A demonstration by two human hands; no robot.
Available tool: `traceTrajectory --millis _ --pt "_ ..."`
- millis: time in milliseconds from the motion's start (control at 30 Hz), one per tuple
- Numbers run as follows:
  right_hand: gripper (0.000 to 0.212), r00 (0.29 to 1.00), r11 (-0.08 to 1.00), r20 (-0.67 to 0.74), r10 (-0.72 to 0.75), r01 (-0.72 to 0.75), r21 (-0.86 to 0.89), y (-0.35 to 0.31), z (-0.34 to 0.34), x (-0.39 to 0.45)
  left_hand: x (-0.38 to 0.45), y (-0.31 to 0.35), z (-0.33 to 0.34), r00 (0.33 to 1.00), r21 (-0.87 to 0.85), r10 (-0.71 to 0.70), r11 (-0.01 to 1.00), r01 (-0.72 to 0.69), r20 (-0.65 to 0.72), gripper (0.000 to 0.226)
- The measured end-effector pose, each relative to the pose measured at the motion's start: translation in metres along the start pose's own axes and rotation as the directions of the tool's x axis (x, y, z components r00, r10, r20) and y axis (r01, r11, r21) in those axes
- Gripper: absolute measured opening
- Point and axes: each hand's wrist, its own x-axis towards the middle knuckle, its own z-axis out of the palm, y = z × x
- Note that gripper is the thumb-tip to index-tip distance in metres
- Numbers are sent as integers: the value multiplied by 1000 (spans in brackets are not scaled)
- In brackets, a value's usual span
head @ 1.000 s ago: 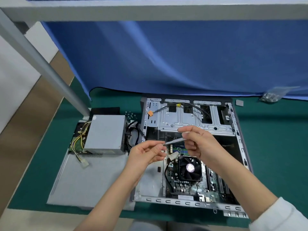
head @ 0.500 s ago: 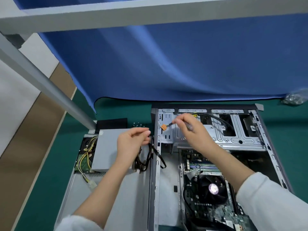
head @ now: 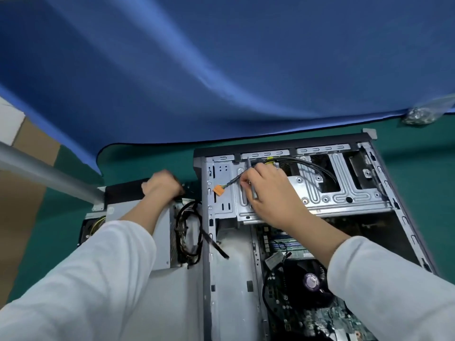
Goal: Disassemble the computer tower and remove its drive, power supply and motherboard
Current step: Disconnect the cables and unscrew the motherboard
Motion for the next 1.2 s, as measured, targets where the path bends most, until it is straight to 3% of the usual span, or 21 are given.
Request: traceTrajectory --millis 333,467,533,667,800,933,1000,1133,1200 --pt "13 1000 1000 -17 -6 5 -25 1 3 0 12 2 8 998 43 21 999 -24 62 20" --pt "9 1000 1000 6 4 -4 -14 -1 0 -1 10 -6 3 997 -78 51 996 -46 64 32" --pt "9 1000 1000 1 6 -6 27 -3 -4 -1 4 -14 -2 993 -221 118 968 -114 2 27" --pt "22 999 987 4 39 -39 158 -8 -12 -2 -36 -25 -19 953 -581 204 757 -299 -224 14" --pt "27 986 914 -38 160 -133 384 -14 -22 -9 -95 -24 -35 960 -863 227 438 -253 -166 12" --pt "12 952 718 44 302 -257 647 -28 -33 -17 -147 -6 -39 943 -927 306 298 -226 -131 12" --pt "10 958 611 39 283 -211 763 -43 -41 -20 -165 3 -35 933 -960 355 240 -147 -54 15" --pt "7 985 500 42 170 -123 857 -70 -56 -28 -186 8 -28 882 -981 465 -118 154 82 23" --pt "6 978 451 98 182 -171 876 -69 -59 -34 -188 3 -24 902 -970 426 -188 157 63 17"
